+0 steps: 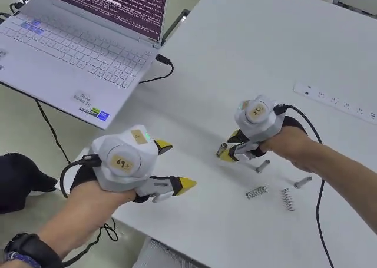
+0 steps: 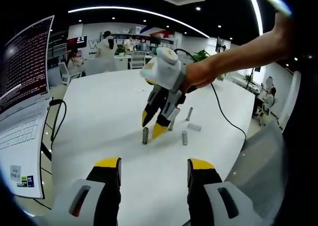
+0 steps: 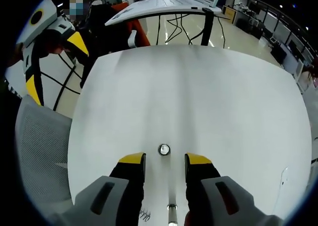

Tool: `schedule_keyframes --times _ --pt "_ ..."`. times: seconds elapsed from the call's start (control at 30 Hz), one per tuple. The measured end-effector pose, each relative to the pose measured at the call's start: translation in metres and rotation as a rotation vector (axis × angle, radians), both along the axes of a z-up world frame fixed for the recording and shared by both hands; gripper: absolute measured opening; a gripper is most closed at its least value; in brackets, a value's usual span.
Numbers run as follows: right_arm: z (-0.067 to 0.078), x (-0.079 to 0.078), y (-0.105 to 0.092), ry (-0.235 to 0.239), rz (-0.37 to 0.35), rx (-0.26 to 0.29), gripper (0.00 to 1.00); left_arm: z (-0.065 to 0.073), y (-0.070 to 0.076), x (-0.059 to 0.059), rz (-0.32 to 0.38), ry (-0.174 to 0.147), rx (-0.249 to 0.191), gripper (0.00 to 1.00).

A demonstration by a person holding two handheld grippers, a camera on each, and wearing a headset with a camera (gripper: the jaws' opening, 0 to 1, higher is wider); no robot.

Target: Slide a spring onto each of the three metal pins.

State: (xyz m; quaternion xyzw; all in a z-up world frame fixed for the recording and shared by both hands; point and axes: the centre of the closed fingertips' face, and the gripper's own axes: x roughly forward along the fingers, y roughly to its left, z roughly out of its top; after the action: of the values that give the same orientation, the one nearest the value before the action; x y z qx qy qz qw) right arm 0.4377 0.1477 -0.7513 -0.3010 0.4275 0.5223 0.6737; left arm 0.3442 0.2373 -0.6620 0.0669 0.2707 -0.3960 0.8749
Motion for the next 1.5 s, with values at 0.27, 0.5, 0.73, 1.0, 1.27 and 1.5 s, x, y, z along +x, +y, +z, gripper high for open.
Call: schedule_keyframes --times 0.27,0.5,0.73,1.0,1.27,1.5 --pt "0.019 0.000 -0.010 -0.027 -0.086 0.065 0.32 0.010 0.001 -0.003 0.019 -0.015 -0.016 0.49" --pt "0.032 -0.004 -0.022 -0.054 -0.173 0.135 0.34 0.016 0.003 -0.006 0.029 -0.028 -0.021 0.50" --pt "0.044 -0.010 -0.034 -0.083 -0.262 0.208 0.34 0.021 0.004 -0.006 0.032 -0.039 -0.019 0.50" --pt "0.060 -0.021 -0.062 -0.146 -0.362 0.265 0.33 0.027 0.002 -0.004 0.036 -0.051 -0.026 0.50" --pt "0.075 -0.040 -0.094 -0.187 -0.433 0.287 0.35 0.031 -0.004 -0.008 0.024 -0.055 -0.026 0.50" --pt "0.081 -0.056 -0.122 -0.210 -0.501 0.297 0.37 0.036 -0.010 -0.009 0.016 -0.063 -0.032 0.50"
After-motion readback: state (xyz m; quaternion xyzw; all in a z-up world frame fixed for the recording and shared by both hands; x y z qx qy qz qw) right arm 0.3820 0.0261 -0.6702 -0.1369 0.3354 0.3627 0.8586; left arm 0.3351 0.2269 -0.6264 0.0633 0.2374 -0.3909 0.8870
